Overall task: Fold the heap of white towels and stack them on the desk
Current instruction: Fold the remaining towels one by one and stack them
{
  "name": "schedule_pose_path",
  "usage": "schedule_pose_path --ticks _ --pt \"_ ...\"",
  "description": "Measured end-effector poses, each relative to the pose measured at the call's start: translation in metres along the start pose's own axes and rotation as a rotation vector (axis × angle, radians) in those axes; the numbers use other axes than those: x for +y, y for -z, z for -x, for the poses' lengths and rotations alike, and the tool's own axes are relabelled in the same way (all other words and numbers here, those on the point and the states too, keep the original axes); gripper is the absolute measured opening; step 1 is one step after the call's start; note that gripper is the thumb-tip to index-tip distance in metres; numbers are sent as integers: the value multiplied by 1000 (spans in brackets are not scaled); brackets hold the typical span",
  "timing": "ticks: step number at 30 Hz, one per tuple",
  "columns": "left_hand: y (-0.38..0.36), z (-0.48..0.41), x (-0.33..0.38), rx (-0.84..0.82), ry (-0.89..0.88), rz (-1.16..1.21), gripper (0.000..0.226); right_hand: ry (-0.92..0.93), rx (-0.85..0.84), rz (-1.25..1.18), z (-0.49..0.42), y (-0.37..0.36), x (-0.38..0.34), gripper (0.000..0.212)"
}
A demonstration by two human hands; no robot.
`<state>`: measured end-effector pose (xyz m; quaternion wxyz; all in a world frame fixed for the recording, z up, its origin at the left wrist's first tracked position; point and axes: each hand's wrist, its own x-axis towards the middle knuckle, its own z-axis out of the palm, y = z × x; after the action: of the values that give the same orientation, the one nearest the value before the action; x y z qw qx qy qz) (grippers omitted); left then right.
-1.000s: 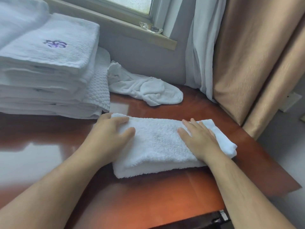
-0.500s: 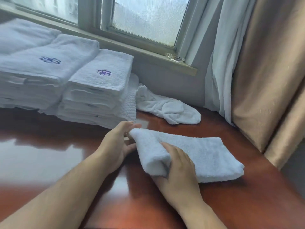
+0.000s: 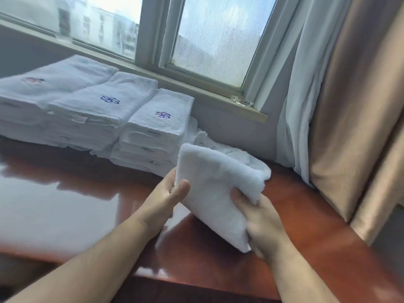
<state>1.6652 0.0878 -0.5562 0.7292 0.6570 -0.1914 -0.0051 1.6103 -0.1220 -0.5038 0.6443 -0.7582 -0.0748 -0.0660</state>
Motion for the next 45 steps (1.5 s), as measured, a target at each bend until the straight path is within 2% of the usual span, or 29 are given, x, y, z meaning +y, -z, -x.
schedule_pose_path --ticks 2,4,7,11,14,20,25,29,34,36,41,45 --pt "1 7 7 -62 -10 43 103 -22 -98 -160 -1 1 -18 39" --pt "4 11 16 -108 -12 93 102 -14 -125 -289 -4 -4 -33 42" --pt "14 13 33 -186 -31 117 81 -20 -47 -406 -19 -11 -56 45" --pt "27 12 53 -281 -15 68 60 -66 42 -430 -46 -19 -88 61" --pt "32 13 61 -244 11 4 55 -67 53 -467 -64 -25 -107 62" --pt "38 9 79 -116 4 19 27 26 74 -524 -94 -33 -132 43" --pt "49 0 90 26 -72 -14 33 57 99 -443 -129 -37 -130 48" --pt "61 -6 89 36 -58 -53 30 16 71 -329 -157 -40 -116 52" --pt "77 -23 94 82 1 -74 29 -32 -256 -436 -169 -52 -96 58" --pt "86 -30 97 105 25 -71 32 -1 -245 -430 -178 -65 -94 51" --pt "123 -46 117 93 64 46 25 32 -114 -495 -225 -97 -109 35" --pt "146 -62 127 -77 83 113 21 41 -108 -524 -270 -111 -124 39"
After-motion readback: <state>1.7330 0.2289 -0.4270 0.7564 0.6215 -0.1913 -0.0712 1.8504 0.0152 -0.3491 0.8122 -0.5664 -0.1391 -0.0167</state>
